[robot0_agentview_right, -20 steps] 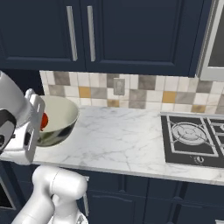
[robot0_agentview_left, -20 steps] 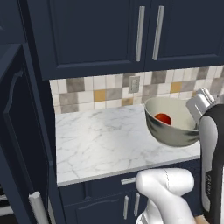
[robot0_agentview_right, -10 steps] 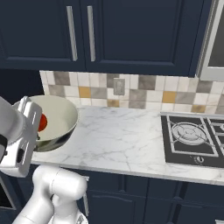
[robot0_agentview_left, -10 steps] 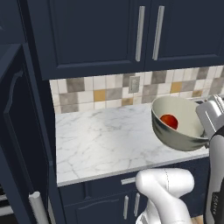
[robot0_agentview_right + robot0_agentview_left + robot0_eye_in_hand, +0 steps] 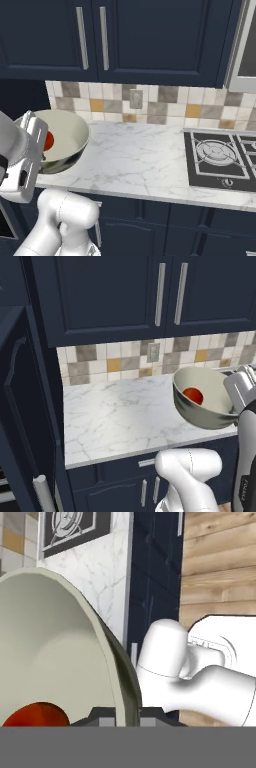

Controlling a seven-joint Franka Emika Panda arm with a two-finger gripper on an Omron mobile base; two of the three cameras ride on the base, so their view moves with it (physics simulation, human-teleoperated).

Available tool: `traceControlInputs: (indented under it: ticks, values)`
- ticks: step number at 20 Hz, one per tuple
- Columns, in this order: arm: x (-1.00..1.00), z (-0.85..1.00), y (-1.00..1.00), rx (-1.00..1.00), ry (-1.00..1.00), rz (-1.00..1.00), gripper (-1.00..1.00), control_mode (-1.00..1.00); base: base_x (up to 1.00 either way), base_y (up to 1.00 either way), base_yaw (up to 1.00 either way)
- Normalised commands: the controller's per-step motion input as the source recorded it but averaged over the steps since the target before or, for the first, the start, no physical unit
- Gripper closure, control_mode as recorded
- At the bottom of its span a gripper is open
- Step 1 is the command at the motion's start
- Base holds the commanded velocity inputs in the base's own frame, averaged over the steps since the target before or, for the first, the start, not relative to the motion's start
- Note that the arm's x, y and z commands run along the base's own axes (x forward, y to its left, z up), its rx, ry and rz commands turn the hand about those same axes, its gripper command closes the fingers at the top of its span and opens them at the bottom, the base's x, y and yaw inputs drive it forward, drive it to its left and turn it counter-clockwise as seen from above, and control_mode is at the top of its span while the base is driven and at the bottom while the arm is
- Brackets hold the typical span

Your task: Pick the tomato from the cabinet and place it in the bowl. Then pick the bowl and place it in the sink. Then turn on the sink facuet.

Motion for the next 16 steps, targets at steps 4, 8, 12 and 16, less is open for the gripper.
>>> traceControlInputs:
  ticks: [4, 8, 12, 16]
  values:
    - [0.0, 0.0, 0.0, -0.01, 0.0, 0.0, 1.0, 1.0, -0.04, -0.02, 0.0]
    - [0.0, 0.0, 0.0, 0.0, 0.0, 0.0, 1.0, 1.0, -0.39, -0.31, -0.1]
    - [0.0, 0.0, 0.0, 0.0, 0.0, 0.0, 1.0, 1.0, -0.33, -0.66, -0.18]
    - [0.0, 0.0, 0.0, 0.0, 0.0, 0.0, 1.0, 1.0, -0.23, -0.71, -0.37]
